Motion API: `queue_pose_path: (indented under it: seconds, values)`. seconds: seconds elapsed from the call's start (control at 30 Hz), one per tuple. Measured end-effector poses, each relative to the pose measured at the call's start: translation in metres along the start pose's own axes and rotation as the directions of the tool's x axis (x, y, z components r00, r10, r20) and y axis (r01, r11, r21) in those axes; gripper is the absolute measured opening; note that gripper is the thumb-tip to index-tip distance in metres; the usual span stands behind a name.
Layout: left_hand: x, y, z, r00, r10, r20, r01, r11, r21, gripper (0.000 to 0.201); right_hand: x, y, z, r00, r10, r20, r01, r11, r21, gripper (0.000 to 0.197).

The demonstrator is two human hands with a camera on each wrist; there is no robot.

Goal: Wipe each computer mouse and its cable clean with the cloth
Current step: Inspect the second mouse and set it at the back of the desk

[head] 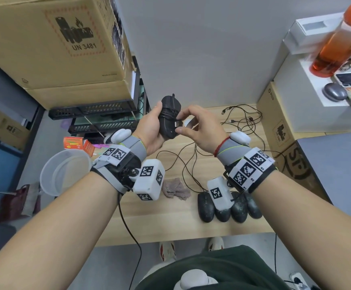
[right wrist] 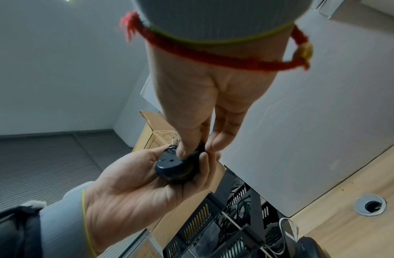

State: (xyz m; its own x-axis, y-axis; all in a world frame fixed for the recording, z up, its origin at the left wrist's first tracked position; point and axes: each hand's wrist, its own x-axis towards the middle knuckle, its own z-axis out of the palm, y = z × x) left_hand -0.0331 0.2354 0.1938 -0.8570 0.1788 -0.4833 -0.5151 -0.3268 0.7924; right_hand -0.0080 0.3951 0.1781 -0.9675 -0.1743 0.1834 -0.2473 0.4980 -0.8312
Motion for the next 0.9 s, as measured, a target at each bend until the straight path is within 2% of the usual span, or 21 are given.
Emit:
queue_pose_path:
  seconds: [0.13,0.2,0.4,0.5,0.6,0.7,0.9]
  values:
    - [0.0002,-0.0006,0.0004,1.000,-0.011,0.000,0.011,0.999,-0.033,0.055,-0.0009,-0.0011,0.0004,0.997,0.051,-0.049,-0.047,0.996,0.081,0.023]
    - [-0.0023,-0.0004,0.0011,0.999,-0.016,0.039,0.018,0.999,-0.044,0.053,-0.0004,-0.0016,-0.0005,0.995,0.076,-0.070,-0.067,0.991,0.120,0.019]
    - [-0.0064,-0.0018,-0.0007,0.990,0.016,0.141,-0.011,0.999,-0.037,0.027,0.0036,0.0019,-0.0055,0.988,0.113,-0.108,-0.090,0.977,0.195,0.019]
    - [-0.0079,-0.0006,-0.0007,0.991,0.027,0.134,-0.024,0.999,-0.023,0.025,0.0016,0.0018,-0.0089,0.992,0.098,-0.074,-0.082,0.977,0.198,0.020]
    - [-0.0063,-0.0010,-0.0003,0.992,0.034,0.118,-0.034,0.999,0.000,0.024,-0.0016,-0.0015,-0.0086,0.998,0.058,-0.025,-0.054,0.991,0.123,0.023]
    - [-0.0066,-0.0019,0.0012,0.992,0.032,0.120,-0.035,0.999,0.020,0.022,-0.0006,-0.0021,-0.0067,0.997,0.058,-0.044,-0.054,0.993,0.102,0.023]
    - [-0.0061,-0.0044,0.0044,0.992,0.069,0.103,-0.073,0.996,0.043,0.027,0.0045,-0.0016,-0.0052,0.990,0.129,-0.055,-0.114,0.969,0.218,0.034]
